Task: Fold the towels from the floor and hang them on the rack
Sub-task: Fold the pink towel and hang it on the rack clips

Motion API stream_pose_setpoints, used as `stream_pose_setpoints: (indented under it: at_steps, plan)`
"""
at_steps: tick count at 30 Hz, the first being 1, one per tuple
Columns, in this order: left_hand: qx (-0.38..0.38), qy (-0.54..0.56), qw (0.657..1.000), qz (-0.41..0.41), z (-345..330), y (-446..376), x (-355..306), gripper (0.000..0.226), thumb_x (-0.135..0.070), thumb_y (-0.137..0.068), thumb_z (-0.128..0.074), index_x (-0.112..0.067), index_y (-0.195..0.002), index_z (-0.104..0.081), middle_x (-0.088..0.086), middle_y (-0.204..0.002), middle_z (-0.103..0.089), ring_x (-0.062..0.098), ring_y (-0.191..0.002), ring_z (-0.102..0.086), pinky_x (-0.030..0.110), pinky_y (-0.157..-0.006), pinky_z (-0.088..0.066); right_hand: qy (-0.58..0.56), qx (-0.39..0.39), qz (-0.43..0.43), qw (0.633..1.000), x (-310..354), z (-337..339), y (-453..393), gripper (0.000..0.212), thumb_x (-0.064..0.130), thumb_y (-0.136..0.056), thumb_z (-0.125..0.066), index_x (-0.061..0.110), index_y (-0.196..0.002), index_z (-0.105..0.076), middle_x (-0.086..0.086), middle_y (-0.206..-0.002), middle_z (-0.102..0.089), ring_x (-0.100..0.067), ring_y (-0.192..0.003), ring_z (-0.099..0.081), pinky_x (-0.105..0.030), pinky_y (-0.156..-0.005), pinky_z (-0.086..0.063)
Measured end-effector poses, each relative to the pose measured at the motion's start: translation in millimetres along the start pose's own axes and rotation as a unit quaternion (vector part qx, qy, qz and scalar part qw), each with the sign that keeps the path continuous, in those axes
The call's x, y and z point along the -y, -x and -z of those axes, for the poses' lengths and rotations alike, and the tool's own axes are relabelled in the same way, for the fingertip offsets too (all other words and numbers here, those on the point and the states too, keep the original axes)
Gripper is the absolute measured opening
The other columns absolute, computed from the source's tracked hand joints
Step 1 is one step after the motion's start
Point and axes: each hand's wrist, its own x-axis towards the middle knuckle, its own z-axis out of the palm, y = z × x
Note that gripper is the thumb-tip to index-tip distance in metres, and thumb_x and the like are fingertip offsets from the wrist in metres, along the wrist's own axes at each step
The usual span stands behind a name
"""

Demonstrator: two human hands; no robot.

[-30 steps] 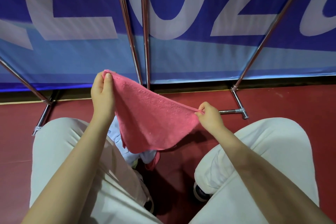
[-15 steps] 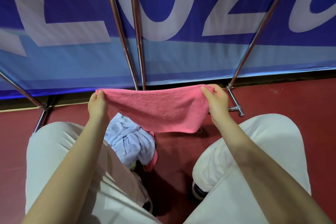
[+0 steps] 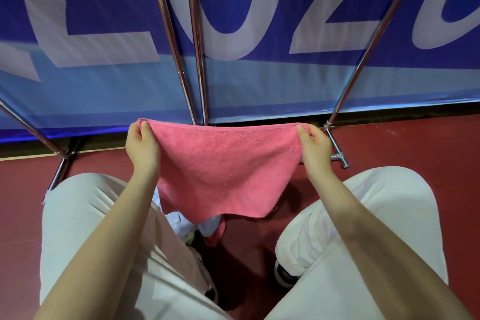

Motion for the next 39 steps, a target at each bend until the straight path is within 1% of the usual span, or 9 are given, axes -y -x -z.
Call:
stream_pose_setpoints:
  at_steps: [3, 6, 9, 13, 18, 26, 32, 36, 39]
  plan:
    - [0.005, -0.006, 1.000, 0.009, 0.0, -0.9, 2.7, 0.034, -0.027, -0.100, -0.039, -0.020, -0.067, -0.041, -0.010, -0.065, -0.039, 0.001, -0.060, -0.035, 0.027, -0.067, -0.031, 0.028, 0.000, 0.005, 1.000, -2.1, -0.2, 0.5, 0.012, 0.012, -0.093, -0.057, 0.012, -0.095, -0.069, 0.005, -0.082, -0.066, -0.009, -0.085, -0.058, -0.016, -0.076, -0.045]
    - [0.011, 0.002, 0.999, 0.036, -2.1, 0.3, 3.2, 0.037, -0.027, -0.101, -0.039, -0.022, -0.065, -0.039, -0.010, -0.066, -0.039, 0.002, -0.061, -0.034, 0.021, -0.061, -0.033, 0.064, -0.001, 0.006, 0.998, -5.7, -1.1, 0.9, 0.019, 0.014, -0.093, -0.057, -0.002, -0.091, -0.066, -0.022, -0.089, -0.065, -0.015, -0.074, -0.053, -0.010, -0.063, -0.039]
    - [0.024, 0.039, 0.995, 0.085, -6.6, 2.4, 4.1, 0.037, -0.027, -0.101, -0.041, -0.021, -0.064, -0.042, -0.009, -0.067, -0.040, 0.005, -0.064, -0.036, 0.025, -0.065, -0.034, 0.062, -0.018, -0.013, 0.998, -7.0, -5.4, -0.2, 0.027, 0.015, -0.091, -0.058, -0.011, -0.083, -0.059, -0.032, -0.083, -0.056, -0.033, -0.065, -0.041, -0.024, -0.058, -0.034]
    - [0.043, 0.079, 0.980, 0.175, -14.4, 8.3, 2.2, 0.050, -0.036, -0.096, -0.047, -0.020, -0.048, -0.050, -0.004, -0.058, -0.035, 0.018, -0.064, -0.032, 0.031, -0.057, -0.027, 0.019, -0.028, -0.055, 0.998, -2.9, -17.4, 1.0, 0.035, 0.010, -0.088, -0.057, 0.016, -0.061, -0.035, 0.000, -0.060, -0.026, -0.011, -0.061, -0.023, -0.030, -0.056, -0.021]
    - [0.094, 0.117, 0.968, 0.200, -33.2, 28.5, -11.2, 0.040, -0.035, -0.098, -0.049, -0.021, -0.060, -0.050, -0.004, -0.058, -0.035, 0.012, -0.053, -0.031, 0.025, -0.050, -0.026, -0.017, -0.012, -0.100, 0.995, -0.9, -36.5, 3.5, 0.017, 0.010, -0.086, -0.058, 0.011, -0.069, -0.058, -0.002, -0.066, -0.048, -0.013, -0.066, -0.040, -0.027, -0.060, -0.035]
    - [0.174, 0.145, 0.956, 0.186, -64.3, 63.5, -29.3, 0.024, -0.032, -0.098, -0.050, -0.017, -0.099, -0.070, -0.006, -0.068, -0.050, 0.009, -0.064, -0.043, 0.021, -0.053, -0.033, -0.072, 0.035, -0.105, 0.991, 13.2, -75.2, 15.6, 0.039, 0.007, -0.087, -0.059, 0.020, -0.054, -0.043, 0.007, -0.055, -0.041, -0.011, -0.060, -0.036, -0.026, -0.057, -0.033]
    - [0.201, 0.182, 0.944, 0.189, -81.3, 79.0, -39.6, 0.027, -0.022, -0.098, -0.050, -0.020, -0.081, -0.070, -0.003, -0.080, -0.068, 0.012, -0.077, -0.060, 0.026, -0.072, -0.047, -0.100, 0.073, -0.075, 0.989, 22.6, -99.7, 22.1, 0.024, 0.009, -0.089, -0.061, 0.012, -0.066, -0.053, -0.006, -0.068, -0.048, -0.016, -0.071, -0.042, -0.034, -0.066, -0.037]
    - [0.223, 0.192, 0.937, 0.190, -88.2, 86.9, -46.6, 0.029, -0.018, -0.100, -0.045, -0.018, -0.077, -0.063, -0.013, -0.053, -0.059, -0.001, -0.045, -0.052, 0.012, -0.045, -0.039, -0.097, 0.097, -0.041, 0.990, 27.9, -104.7, 27.8, 0.027, 0.017, -0.089, -0.064, 0.012, -0.066, -0.051, -0.005, -0.064, -0.041, -0.014, -0.064, -0.035, -0.030, -0.060, -0.030]
    - [0.222, 0.198, 0.932, 0.209, -90.8, 87.8, -50.4, 0.031, -0.019, -0.100, -0.046, -0.020, -0.072, -0.059, -0.013, -0.047, -0.055, 0.000, -0.042, -0.049, 0.012, -0.042, -0.037, -0.084, 0.098, -0.035, 0.991, 28.8, -105.1, 25.5, 0.037, 0.017, -0.089, -0.065, 0.019, -0.057, -0.048, 0.007, -0.055, -0.040, -0.009, -0.058, -0.033, -0.027, -0.057, -0.030]
